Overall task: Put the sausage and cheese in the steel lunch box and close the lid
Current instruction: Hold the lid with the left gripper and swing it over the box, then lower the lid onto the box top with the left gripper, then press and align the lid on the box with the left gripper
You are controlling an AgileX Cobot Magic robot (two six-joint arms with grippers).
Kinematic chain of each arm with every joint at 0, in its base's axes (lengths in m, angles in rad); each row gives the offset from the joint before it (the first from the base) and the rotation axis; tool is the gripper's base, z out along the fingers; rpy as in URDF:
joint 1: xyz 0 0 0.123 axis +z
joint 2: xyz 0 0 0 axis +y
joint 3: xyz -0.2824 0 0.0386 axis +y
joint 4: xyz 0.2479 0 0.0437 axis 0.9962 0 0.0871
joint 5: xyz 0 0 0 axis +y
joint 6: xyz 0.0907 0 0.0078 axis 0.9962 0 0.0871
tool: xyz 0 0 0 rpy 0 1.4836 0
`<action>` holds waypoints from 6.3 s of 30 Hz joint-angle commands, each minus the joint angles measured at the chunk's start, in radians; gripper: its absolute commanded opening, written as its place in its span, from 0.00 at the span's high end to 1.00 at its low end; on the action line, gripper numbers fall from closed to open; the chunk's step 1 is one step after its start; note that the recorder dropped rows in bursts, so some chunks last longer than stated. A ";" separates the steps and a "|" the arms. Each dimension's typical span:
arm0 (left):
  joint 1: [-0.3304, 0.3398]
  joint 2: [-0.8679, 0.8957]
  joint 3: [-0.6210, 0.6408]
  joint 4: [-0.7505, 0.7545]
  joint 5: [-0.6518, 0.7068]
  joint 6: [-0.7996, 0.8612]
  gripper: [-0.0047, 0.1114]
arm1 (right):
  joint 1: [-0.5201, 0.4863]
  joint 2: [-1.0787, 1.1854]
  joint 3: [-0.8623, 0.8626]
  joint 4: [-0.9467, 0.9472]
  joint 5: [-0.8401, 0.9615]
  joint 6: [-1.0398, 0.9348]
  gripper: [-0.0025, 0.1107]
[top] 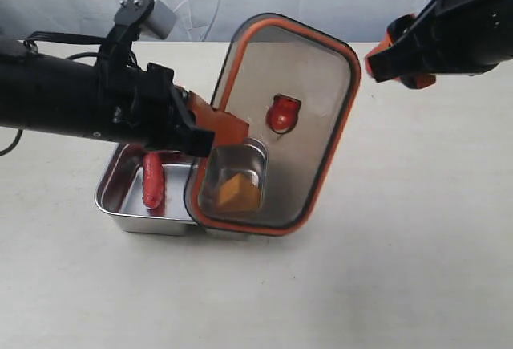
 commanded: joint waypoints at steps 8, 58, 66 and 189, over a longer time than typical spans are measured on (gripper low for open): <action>-0.008 -0.148 -0.033 0.330 -0.304 -0.010 0.96 | -0.003 -0.230 -0.001 -0.286 0.144 0.243 0.49; -0.421 -0.151 0.194 2.819 -0.129 -1.668 0.96 | -0.003 -0.288 -0.001 -0.276 0.203 0.262 0.49; -0.421 -0.057 0.194 2.901 -0.144 -1.783 0.96 | -0.003 -0.288 -0.001 -0.276 0.203 0.265 0.49; -0.419 0.117 0.214 2.585 -0.260 -1.708 0.48 | -0.003 -0.286 0.507 0.379 -0.190 0.261 0.49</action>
